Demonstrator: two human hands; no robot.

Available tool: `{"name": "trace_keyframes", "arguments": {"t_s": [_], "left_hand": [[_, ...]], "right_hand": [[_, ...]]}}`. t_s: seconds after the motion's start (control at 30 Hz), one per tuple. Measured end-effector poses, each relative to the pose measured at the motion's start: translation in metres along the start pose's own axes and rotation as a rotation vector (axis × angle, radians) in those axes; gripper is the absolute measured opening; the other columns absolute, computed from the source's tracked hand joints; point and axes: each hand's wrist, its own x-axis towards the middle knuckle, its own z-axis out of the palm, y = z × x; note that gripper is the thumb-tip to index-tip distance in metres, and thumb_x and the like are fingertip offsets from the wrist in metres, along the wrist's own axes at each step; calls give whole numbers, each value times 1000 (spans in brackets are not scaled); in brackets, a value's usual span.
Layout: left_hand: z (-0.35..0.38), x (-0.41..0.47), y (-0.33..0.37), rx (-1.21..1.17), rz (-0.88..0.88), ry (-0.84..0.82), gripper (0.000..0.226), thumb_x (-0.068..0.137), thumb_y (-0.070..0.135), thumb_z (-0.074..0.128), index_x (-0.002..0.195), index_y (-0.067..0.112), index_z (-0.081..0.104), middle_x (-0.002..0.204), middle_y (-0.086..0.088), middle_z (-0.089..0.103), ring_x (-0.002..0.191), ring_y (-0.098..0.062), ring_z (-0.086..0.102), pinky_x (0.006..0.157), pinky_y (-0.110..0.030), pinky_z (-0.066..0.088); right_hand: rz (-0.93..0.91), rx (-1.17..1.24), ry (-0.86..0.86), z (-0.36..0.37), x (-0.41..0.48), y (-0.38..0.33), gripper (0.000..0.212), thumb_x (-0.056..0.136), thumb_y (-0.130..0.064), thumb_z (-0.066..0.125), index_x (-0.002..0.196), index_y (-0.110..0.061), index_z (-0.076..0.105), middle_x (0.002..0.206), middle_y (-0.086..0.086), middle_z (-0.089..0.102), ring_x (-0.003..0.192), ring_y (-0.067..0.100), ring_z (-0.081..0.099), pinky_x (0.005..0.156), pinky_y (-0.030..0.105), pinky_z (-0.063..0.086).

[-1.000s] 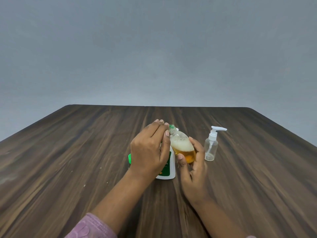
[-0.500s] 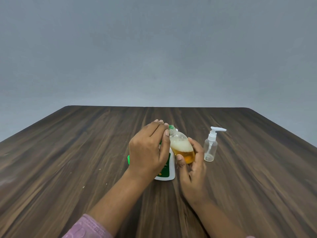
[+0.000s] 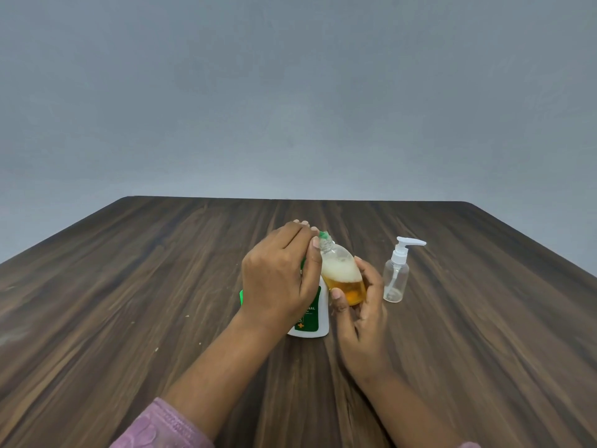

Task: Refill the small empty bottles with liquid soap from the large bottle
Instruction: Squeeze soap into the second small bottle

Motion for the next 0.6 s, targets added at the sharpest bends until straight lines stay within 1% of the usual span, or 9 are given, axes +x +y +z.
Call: {"name": "trace_keyframes", "arguments": {"t_s": [0.07,0.1,0.23,0.3,0.37,0.43,0.47,0.53,0.6], "left_hand": [[3,-4,-2,-14,-2,6,37,96,19,39,93,4,72,93,-5,71,93,-17,67,84,-16,44],[4,-6,-3,-17,-7,3,37,96,19,39,94,3,72,94,-5,72,95,-17,67,86,-16,43],[2,-6,-2,-21,-9,-9,38,96,21,39,95,4,73,96,-5,72,97,-17,67,86,-17,45],[-1,-3,0,-24,5,-14,37,96,20,39,93,5,72,93,-5,71,94,-16,67,82,-21,48],[-3,1,1,-8,8,-22,36,96,20,39,88,6,71,89,-3,70,87,-15,66,71,-26,52],[-4,4,1,9,4,-31,36,96,21,39,83,7,69,85,-2,68,80,-15,65,61,-30,52],[-4,5,1,14,10,-31,36,96,21,39,82,7,69,84,-2,67,78,-15,65,59,-31,51],[-3,3,1,13,26,-18,35,95,21,39,84,7,70,85,-3,68,81,-16,66,65,-30,52],[0,-2,-1,0,28,7,34,95,19,41,90,5,72,90,-4,71,89,-17,67,78,-23,50]], "right_hand": [[-5,-29,-2,0,0,2,43,93,-27,48,132,-14,38,113,-7,58,95,1,61,69,8,48],[-4,-38,-1,-1,0,3,43,93,-28,48,132,-14,38,113,-7,58,95,2,60,69,8,48],[5,-11,5,-1,0,0,43,92,-28,48,132,-14,37,114,-5,58,97,0,60,71,7,47],[3,4,4,-1,-1,-1,42,92,-26,48,132,-16,37,114,-13,58,97,-1,60,70,7,48],[8,8,3,0,0,-1,42,92,-25,49,131,-17,37,111,-20,58,93,0,61,69,7,48],[15,10,7,1,0,0,42,92,-26,49,132,-17,37,111,-20,58,93,1,62,68,8,48],[16,9,8,1,1,0,42,92,-26,49,132,-18,37,111,-18,58,93,2,62,68,9,49],[17,11,7,1,0,0,42,92,-26,49,132,-18,38,111,-17,58,94,2,62,69,9,49],[5,-7,11,0,0,1,41,93,-26,49,132,-15,39,110,-14,59,93,1,61,68,7,48]]}}
